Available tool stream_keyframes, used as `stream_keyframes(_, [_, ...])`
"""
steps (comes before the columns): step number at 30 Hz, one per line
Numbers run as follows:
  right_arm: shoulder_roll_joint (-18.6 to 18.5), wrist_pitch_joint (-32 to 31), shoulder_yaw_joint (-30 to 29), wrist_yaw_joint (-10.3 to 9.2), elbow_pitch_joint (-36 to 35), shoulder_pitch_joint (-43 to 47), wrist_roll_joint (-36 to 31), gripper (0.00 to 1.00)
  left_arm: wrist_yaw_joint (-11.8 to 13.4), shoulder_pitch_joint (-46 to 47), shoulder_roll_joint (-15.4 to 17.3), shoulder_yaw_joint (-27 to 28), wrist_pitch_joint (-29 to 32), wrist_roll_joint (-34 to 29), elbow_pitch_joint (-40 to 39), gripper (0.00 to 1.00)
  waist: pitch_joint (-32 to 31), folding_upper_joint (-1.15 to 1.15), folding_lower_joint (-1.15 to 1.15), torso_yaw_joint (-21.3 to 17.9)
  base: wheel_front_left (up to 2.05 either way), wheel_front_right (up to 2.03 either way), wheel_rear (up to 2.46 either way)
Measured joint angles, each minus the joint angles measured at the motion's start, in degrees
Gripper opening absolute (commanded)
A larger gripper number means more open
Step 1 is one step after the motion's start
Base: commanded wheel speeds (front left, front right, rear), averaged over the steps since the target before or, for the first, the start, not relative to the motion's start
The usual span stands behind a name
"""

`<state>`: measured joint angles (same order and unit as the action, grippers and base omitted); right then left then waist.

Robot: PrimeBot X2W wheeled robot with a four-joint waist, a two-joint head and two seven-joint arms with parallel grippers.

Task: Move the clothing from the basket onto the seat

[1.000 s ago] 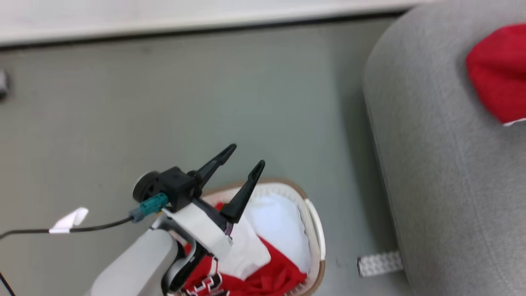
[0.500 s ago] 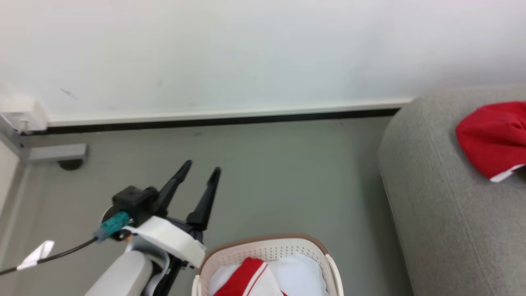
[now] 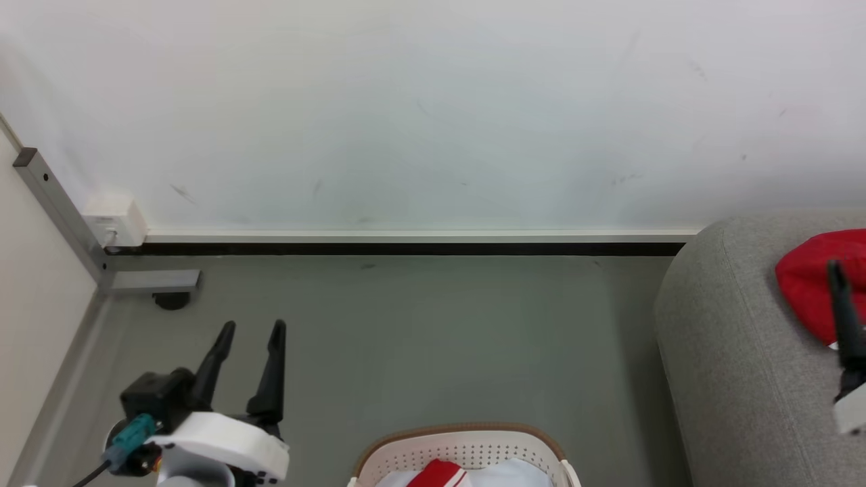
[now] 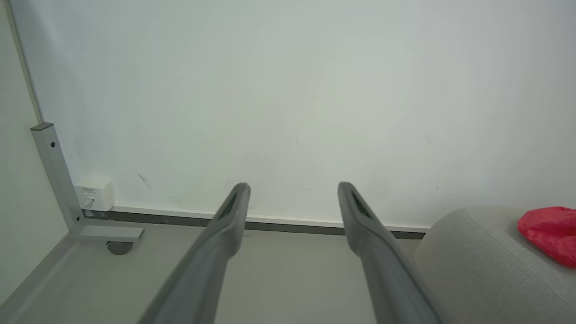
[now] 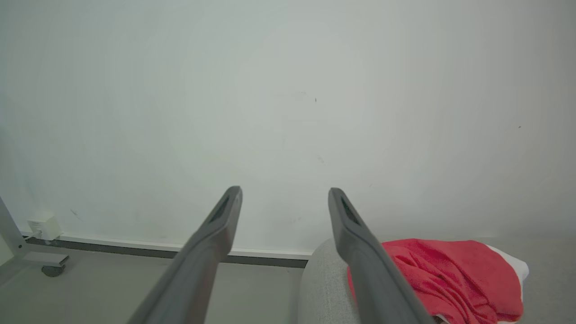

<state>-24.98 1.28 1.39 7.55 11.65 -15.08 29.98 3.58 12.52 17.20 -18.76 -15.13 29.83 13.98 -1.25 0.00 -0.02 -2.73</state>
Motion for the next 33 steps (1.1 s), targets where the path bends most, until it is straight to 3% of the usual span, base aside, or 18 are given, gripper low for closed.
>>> stream_keyframes(7, [10.16,6.21,-3.19,0.0,-2.57,7.92,-5.1,1.0,-0.58,-3.76,-2.86,6.99,0.0,-3.71,-1.86,1.0,0.63,0.0,0.01,-0.34,0.0,0.0,0.0])
stream_keyframes(16, [17.49,12.45,2.49,0.0,0.59,10.45,-7.84,1.0,-3.0,-9.31,-7.78,15.44,0.0,-9.73,-3.48,1.0,1.14,0.0,0.01,-2.41,0.0,0.0,0.0])
stream_keyframes(23, [19.19,13.51,5.97,0.0,4.34,10.33,-8.61,1.0,-6.58,-10.43,-11.28,18.03,0.0,-14.03,-2.42,1.0,1.22,0.0,0.01,-2.46,0.0,0.0,0.0])
stream_keyframes(33, [19.87,13.76,6.05,0.0,3.25,9.23,-8.8,1.0,-9.06,-9.9,-13.27,20.34,0.0,-16.82,-1.41,1.0,1.37,0.0,0.02,-2.28,0.0,0.0,0.0])
